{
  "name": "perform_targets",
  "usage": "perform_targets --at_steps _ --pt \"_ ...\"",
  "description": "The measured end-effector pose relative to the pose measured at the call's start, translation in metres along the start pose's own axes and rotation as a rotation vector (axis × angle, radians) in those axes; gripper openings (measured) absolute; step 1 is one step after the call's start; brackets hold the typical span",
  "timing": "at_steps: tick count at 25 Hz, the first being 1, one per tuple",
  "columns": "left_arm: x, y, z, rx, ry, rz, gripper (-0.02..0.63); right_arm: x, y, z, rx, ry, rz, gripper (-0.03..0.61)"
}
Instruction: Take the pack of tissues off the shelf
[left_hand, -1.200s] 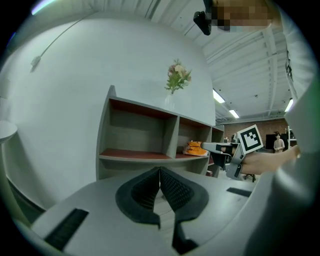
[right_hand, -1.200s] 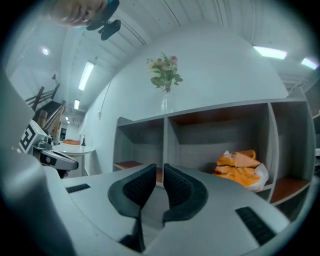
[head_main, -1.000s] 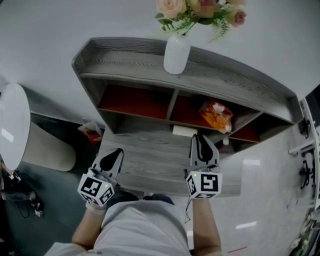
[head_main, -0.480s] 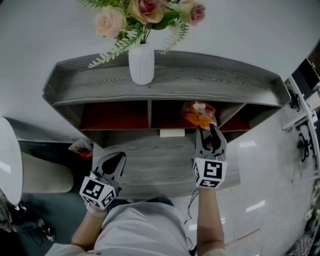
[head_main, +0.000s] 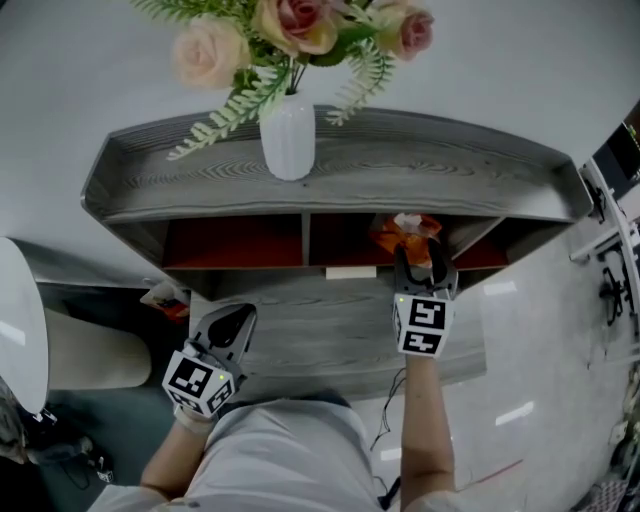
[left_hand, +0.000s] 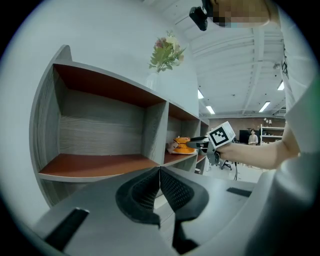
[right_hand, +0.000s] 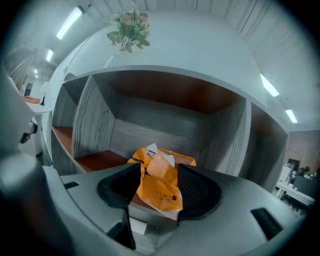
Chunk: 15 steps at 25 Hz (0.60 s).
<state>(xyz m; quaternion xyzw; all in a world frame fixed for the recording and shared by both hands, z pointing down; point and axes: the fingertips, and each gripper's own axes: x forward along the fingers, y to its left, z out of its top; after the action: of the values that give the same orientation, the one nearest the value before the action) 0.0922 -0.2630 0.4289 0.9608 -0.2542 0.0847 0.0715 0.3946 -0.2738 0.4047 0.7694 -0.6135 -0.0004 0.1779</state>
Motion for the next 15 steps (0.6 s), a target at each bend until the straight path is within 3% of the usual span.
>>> perform_targets --at_steps 2,12,15 --pt "-0.001 0.004 -0.001 0.0 0.003 0.007 0.017 0.005 0.001 -0.002 -0.003 0.01 -0.005 0.225" --pt "-0.008 0.008 -0.005 -0.011 0.015 0.014 0.017 0.003 0.008 -0.003 -0.019 0.026 -0.028 0.065" --pt "-0.012 0.006 -0.006 -0.014 0.012 0.002 0.017 -0.008 0.006 0.0 -0.007 0.016 -0.042 0.048"
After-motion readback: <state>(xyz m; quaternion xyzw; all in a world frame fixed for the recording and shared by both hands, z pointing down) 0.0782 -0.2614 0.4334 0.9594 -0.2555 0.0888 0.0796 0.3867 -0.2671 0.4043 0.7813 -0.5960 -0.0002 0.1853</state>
